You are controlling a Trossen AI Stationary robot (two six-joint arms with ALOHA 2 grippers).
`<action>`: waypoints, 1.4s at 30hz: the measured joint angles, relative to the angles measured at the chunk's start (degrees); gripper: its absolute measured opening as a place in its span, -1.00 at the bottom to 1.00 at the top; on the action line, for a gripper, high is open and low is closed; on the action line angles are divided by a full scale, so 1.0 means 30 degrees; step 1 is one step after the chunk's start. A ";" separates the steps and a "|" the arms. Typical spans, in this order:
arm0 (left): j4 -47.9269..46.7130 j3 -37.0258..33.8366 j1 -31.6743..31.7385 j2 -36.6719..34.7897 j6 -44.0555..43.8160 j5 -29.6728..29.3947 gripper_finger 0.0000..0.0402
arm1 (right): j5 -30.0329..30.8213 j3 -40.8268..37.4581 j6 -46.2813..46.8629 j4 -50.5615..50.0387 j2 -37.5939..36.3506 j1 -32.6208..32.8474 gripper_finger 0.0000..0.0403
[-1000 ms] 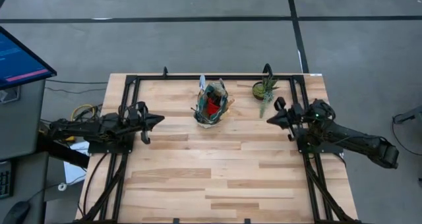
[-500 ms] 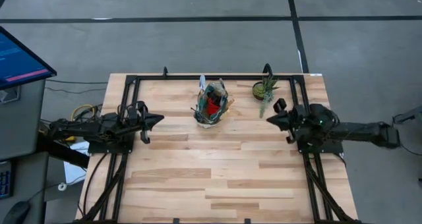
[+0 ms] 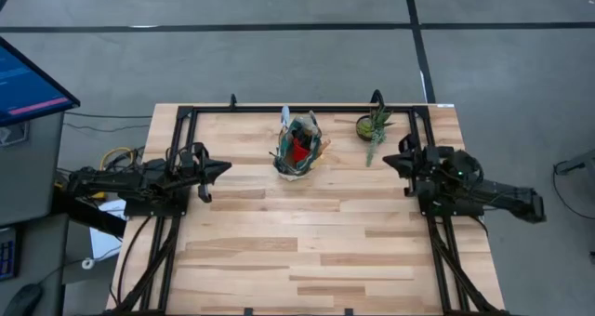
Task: Pick & Place Garden tools in Gardening bag
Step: Return to Home Position
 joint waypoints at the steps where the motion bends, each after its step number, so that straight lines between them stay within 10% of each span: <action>1: 0.0008 0.0000 0.0009 0.0035 -0.0005 0.0022 -0.98 | -0.0304 0.0039 -0.0330 0.0068 0.0065 -0.0105 -1.00; 11: 0.0228 0.0000 0.0009 0.0925 -0.0063 -0.0032 -0.99 | -0.0471 -0.0032 -0.0386 -0.4857 0.0001 -0.0513 -1.00; 42: 0.0459 0.0000 0.0009 0.1761 -0.0063 -0.0036 -0.96 | -0.0377 -0.0047 0.1235 -0.5383 0.0051 -0.0334 -1.00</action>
